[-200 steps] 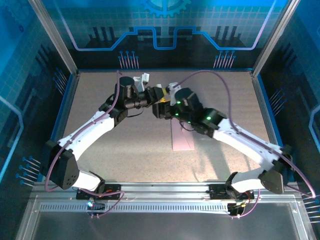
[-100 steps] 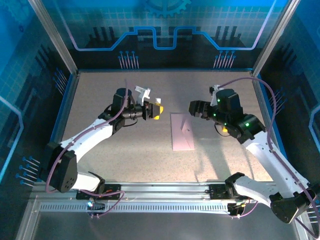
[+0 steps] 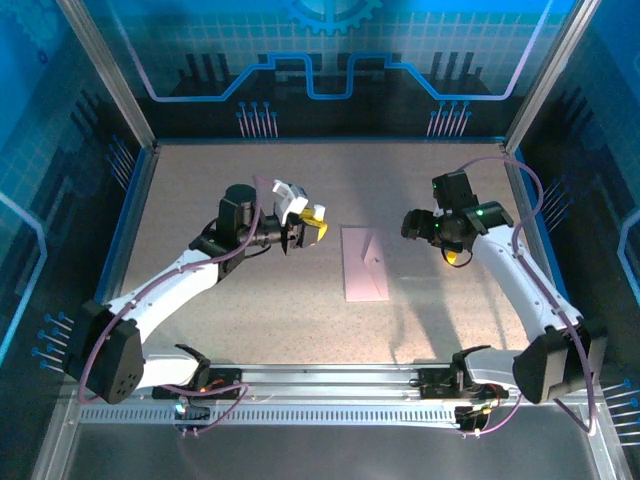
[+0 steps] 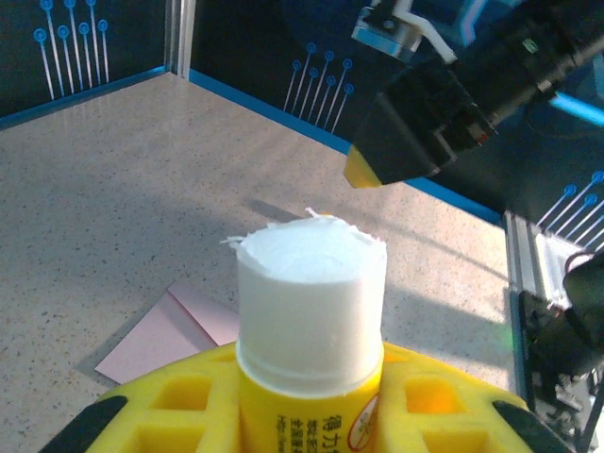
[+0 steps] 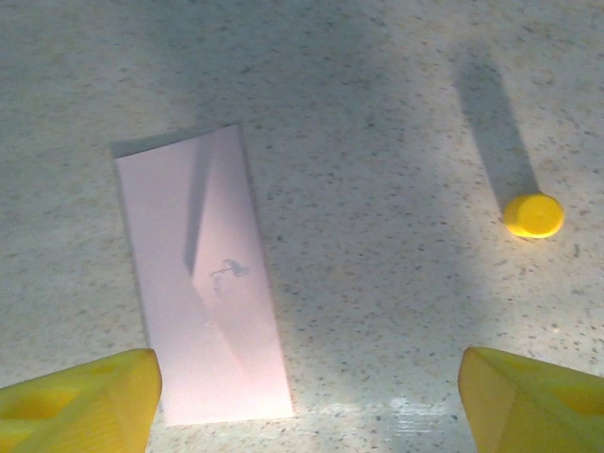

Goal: Place the letter into the envelope and seal it

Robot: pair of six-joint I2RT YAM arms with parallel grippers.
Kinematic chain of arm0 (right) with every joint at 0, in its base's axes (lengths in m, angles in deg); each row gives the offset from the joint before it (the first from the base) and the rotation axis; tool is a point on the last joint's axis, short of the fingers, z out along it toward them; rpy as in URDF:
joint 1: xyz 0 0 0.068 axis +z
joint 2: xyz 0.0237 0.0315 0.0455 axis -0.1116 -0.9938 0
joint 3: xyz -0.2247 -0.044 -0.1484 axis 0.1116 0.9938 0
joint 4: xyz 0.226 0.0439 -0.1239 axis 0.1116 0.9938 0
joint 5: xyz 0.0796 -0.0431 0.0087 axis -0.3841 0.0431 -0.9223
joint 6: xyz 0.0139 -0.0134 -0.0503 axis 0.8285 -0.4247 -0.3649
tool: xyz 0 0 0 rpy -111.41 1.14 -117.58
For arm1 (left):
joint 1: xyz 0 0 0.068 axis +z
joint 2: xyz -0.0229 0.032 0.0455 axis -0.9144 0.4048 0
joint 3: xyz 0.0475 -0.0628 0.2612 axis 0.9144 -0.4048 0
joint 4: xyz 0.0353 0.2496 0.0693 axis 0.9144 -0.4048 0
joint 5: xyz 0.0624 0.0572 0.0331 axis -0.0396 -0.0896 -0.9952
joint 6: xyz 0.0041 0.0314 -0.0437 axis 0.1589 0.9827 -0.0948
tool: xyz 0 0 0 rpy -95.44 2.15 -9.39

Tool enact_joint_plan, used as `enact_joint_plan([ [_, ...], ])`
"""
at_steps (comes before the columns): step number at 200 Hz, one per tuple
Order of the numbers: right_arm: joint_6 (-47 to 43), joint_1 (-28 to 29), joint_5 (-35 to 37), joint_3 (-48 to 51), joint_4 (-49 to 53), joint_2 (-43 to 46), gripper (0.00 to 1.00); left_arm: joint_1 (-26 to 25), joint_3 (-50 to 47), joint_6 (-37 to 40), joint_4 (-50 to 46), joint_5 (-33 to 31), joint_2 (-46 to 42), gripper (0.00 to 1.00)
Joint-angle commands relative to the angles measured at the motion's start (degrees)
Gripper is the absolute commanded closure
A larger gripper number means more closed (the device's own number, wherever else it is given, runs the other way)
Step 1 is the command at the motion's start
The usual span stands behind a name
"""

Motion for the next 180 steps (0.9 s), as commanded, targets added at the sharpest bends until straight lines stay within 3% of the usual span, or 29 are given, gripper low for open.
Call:
enact_joint_plan([
  [1, 1.4, -2.0, 4.3, 0.7, 2.5, -1.4, 0.16, -1.7, 0.3, 7.9, -3.6, -2.2, -0.9, 0.92],
  [96, 0.3, -9.7, 6.5, 8.0, -3.5, -6.9, 0.25, -3.7, -0.2, 14.1, -7.8, -3.9, -3.1, 0.92],
  [180, -1.1, -12.8, 9.5, 7.6, -5.5, -13.8, 0.37, -3.8, -0.1, 12.8, -8.5, -3.4, -1.8, 0.88],
])
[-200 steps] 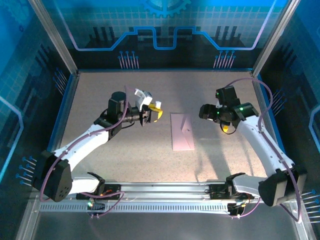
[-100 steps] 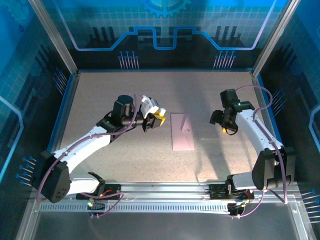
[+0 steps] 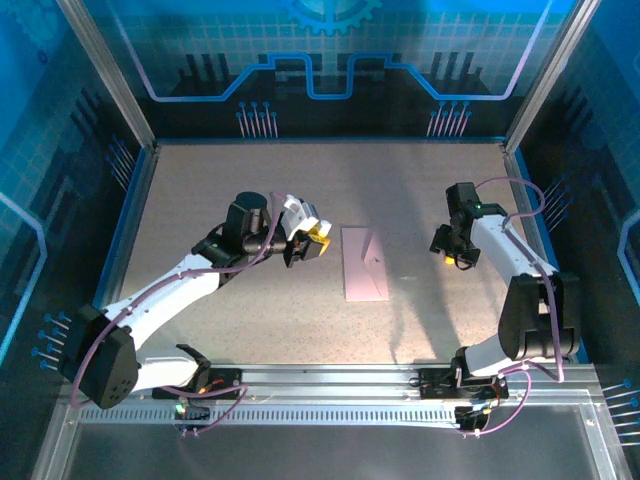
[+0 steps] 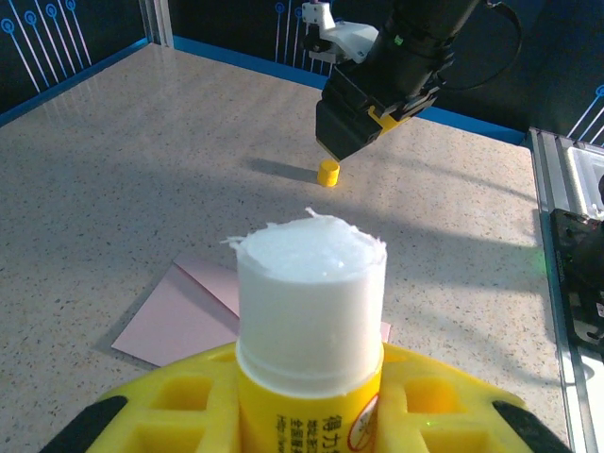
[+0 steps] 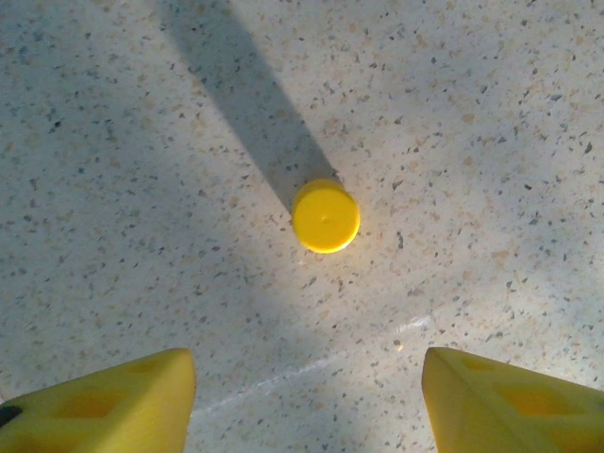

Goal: Place the letter into the envelope and seal it

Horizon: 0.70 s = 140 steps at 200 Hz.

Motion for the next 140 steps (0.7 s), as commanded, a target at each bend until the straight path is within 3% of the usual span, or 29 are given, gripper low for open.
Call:
enact_joint_plan([
  [1, 0.0, -1.2, 2.2, 0.1, -0.8, -2.1, 0.38, -0.4, -0.1, 0.9, -0.3, 0.5, -0.2, 0.88],
  [140, -0.7, -3.4, 0.0, 0.8, -6.9, -9.8, 0.56, -0.4, 1.1, -0.2, -0.4, 0.6, 2.0, 0.86],
])
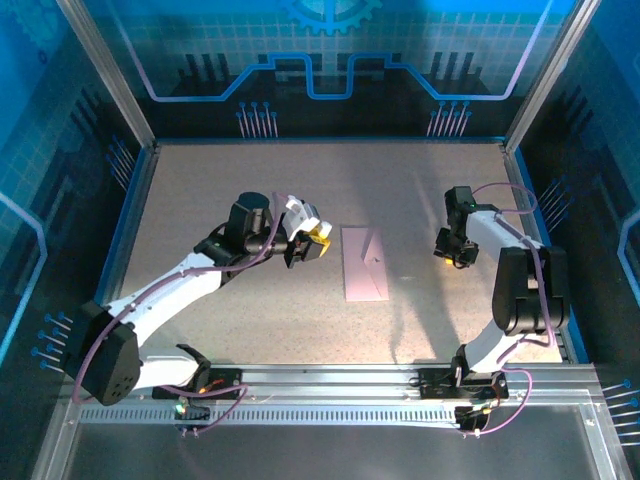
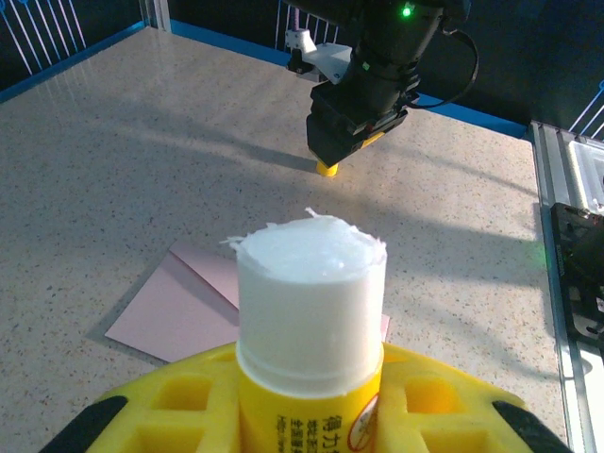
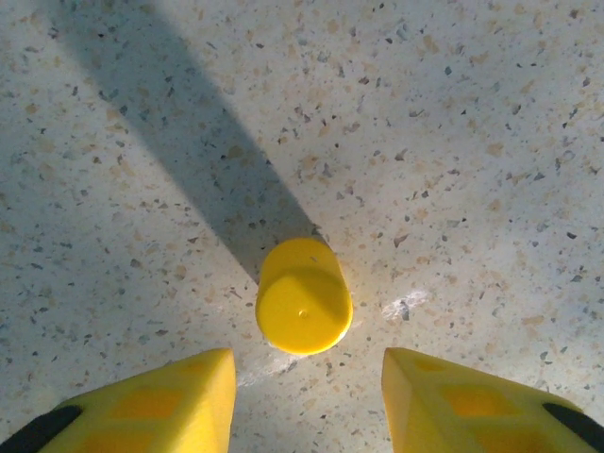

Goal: Place the letter into the envelope and seal it

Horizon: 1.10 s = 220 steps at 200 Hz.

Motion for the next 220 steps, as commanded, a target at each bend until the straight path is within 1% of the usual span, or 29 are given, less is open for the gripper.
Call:
enact_joint_plan([
  [1, -0.2, -1.2, -0.3, 0.2, -0.9, -1.2, 0.56, -0.3, 1.1, 0.0, 0.0, 0.6, 0.8, 0.86],
  [93, -1.1, -2.2, -2.2, 0.7, -3.8, -3.2, 0.64, -0.4, 2.6, -0.4, -0.2, 0.9, 2.4, 0.85],
  [128, -1.5, -2.5, -2.3, 0.8, -4.4, -3.7, 0.64, -0.4, 3.1, -0.5, -0.2, 1.1, 3.1, 0.85],
  [189, -1.8, -2.5, -3.5, 1.0, -5.3, -3.3, 0.74, -0.5, 3.8, -0.8, -0.2, 1.7, 4.0, 0.85],
  [220, -2.8, -2.6, -4.3, 0.7, -4.5, -2.1, 0.76, -0.5, 4.5, -0.8, -0.5, 2.4, 4.8, 0.85],
])
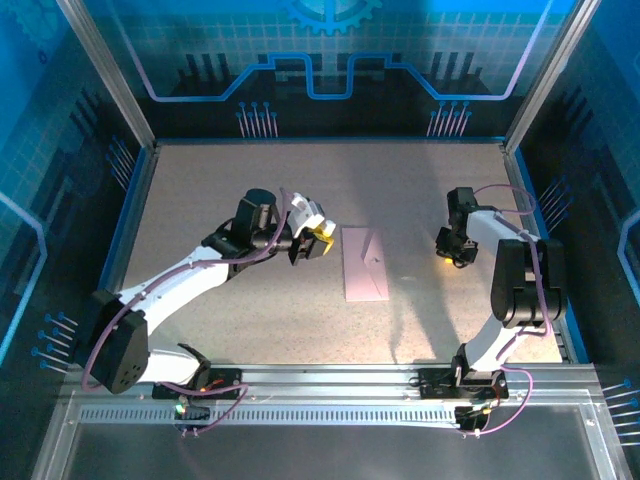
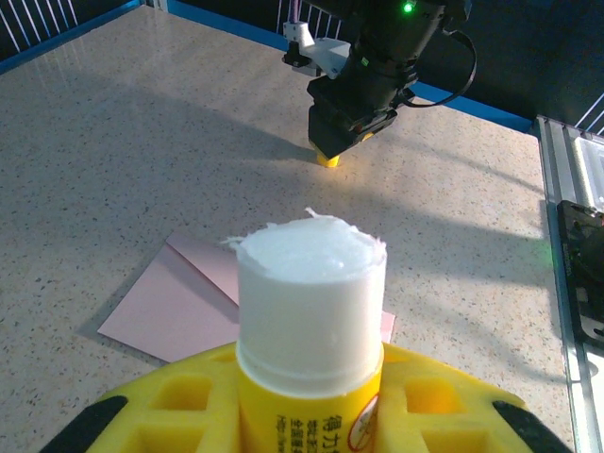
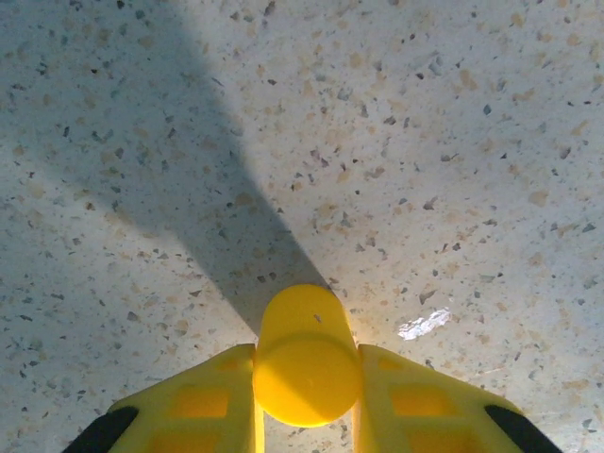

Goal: Place the letter into the envelope and seal it

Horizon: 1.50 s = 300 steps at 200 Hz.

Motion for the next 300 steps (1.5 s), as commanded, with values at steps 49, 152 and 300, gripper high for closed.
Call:
enact_joint_plan([
  [49, -2.7, -0.1, -4.8, 0.3, 3.9, 7.3, 0.78, -0.5, 2.8, 1.4, -3.0, 4.9, 1.4, 0.84],
  [152, -4.1, 6.8, -37.1, -9.2, 15.2, 25.5, 0.79, -0.8, 9.2, 13.7, -23.4, 12.2, 0.7, 0.79],
  [300, 1.4, 24.3, -55.4, -18.6, 14.6, 18.5, 0.79, -1.5, 12.4, 18.2, -31.5, 14.5, 2.6, 0.76],
])
